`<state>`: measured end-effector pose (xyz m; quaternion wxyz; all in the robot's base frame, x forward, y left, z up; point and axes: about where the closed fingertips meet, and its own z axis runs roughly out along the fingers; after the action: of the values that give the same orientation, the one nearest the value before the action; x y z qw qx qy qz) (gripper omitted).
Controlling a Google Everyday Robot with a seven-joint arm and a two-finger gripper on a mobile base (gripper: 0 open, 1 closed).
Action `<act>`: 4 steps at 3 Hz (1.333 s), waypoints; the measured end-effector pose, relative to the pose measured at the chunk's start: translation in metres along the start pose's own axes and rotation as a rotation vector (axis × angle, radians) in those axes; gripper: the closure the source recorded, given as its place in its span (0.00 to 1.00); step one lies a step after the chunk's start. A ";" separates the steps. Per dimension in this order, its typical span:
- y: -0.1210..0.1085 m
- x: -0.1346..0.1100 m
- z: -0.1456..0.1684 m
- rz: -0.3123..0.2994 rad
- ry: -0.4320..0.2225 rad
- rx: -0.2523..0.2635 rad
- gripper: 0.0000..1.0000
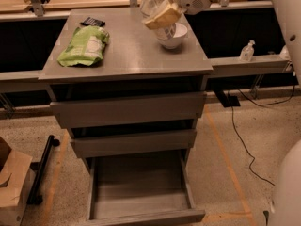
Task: Pick blue plastic bottle from bottom drawer and place on counter
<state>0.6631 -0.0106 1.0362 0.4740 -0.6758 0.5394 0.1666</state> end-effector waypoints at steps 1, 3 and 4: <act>-0.039 0.013 -0.006 0.071 0.002 0.158 1.00; -0.073 0.056 0.000 0.268 -0.011 0.343 1.00; -0.071 0.082 0.006 0.378 -0.036 0.360 1.00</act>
Offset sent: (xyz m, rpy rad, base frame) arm 0.0945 -0.0513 0.0022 0.2525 -0.0211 -0.4925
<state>0.7569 -0.0545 1.0056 0.5564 -0.4648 0.6685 0.1655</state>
